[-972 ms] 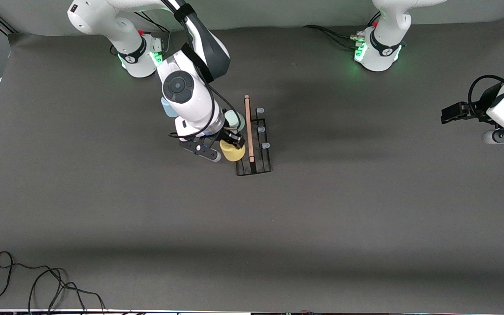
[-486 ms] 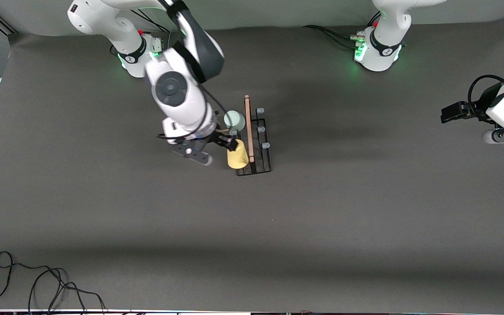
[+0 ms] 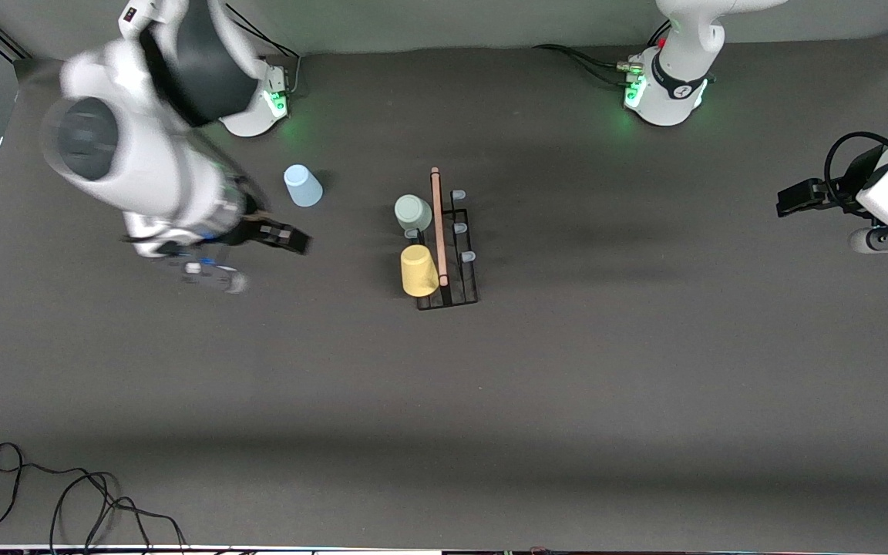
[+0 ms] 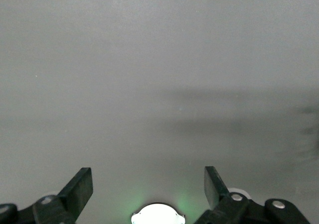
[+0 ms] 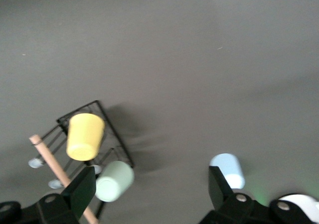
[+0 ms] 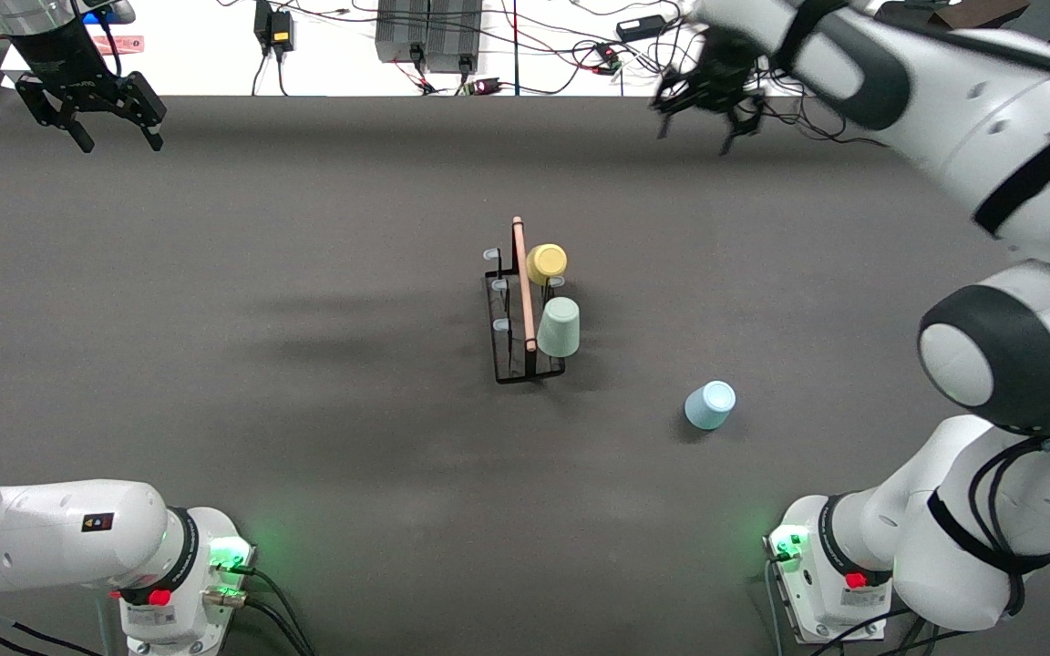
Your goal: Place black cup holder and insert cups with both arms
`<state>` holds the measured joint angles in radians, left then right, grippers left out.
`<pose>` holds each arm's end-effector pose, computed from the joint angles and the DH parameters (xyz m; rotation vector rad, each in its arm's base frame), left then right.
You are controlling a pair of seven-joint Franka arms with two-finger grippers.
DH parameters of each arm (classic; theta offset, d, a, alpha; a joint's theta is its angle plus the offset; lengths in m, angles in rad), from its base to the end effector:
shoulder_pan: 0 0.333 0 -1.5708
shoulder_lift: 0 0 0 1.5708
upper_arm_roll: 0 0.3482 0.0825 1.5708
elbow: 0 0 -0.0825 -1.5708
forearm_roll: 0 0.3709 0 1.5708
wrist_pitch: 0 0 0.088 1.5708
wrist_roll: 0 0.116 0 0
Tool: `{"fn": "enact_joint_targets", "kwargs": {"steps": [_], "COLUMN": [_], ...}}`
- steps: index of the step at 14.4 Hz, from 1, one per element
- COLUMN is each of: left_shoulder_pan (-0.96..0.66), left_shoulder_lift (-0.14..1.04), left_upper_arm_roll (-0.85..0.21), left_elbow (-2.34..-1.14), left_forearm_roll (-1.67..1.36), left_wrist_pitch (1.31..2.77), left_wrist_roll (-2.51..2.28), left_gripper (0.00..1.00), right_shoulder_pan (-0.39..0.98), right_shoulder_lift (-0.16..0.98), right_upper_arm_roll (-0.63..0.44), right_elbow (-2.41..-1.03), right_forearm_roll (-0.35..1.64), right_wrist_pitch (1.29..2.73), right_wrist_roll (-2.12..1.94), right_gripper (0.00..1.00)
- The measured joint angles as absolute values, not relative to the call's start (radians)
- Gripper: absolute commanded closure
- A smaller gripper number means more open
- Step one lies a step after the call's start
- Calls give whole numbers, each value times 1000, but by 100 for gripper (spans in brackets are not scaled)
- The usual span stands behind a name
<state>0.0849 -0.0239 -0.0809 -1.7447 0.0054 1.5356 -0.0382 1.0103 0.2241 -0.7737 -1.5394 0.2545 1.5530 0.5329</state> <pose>0.5184 0.0023 0.5790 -3.1170 -0.0656 0.2894 0.5518 0.2091 0.5656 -3.0574 0.4768 0.2668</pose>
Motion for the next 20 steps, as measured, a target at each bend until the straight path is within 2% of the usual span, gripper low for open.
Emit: {"fn": "enact_joint_targets", "kwargs": {"steps": [3, 6, 11, 12, 17, 20], "left_shoulder_pan": [85, 85, 85, 85, 85, 85], "left_shoulder_lift": [-24, -24, -24, -24, -24, -24], "left_upper_arm_roll": [-81, -81, -81, -81, -81, -80], "left_elbow": [-1745, -1745, -1745, -1745, -1745, -1744], "left_forearm_roll": [5, 5, 5, 5, 6, 6], "left_wrist_pitch": [1535, 1535, 1535, 1535, 1538, 1588], "left_wrist_roll": [-38, -38, -38, -38, -38, -37], "left_gripper": [0, 0, 0, 0, 0, 0], "right_shoulder_pan": [1009, 1009, 980, 929, 541, 341], "right_shoulder_lift": [184, 165, 163, 161, 127, 99], "right_upper_arm_roll": [-885, -970, -951, -901, -506, -314], "right_elbow": [-1498, -1481, -1476, -1476, -1473, -1477], "right_forearm_roll": [200, 189, 126, 124, 64, 33], "right_wrist_pitch": [1434, 1412, 1412, 1412, 1409, 1405], "right_wrist_roll": [372, 268, 258, 258, 231, 154], "right_gripper": [0, 0, 0, 0, 0, 0]}}
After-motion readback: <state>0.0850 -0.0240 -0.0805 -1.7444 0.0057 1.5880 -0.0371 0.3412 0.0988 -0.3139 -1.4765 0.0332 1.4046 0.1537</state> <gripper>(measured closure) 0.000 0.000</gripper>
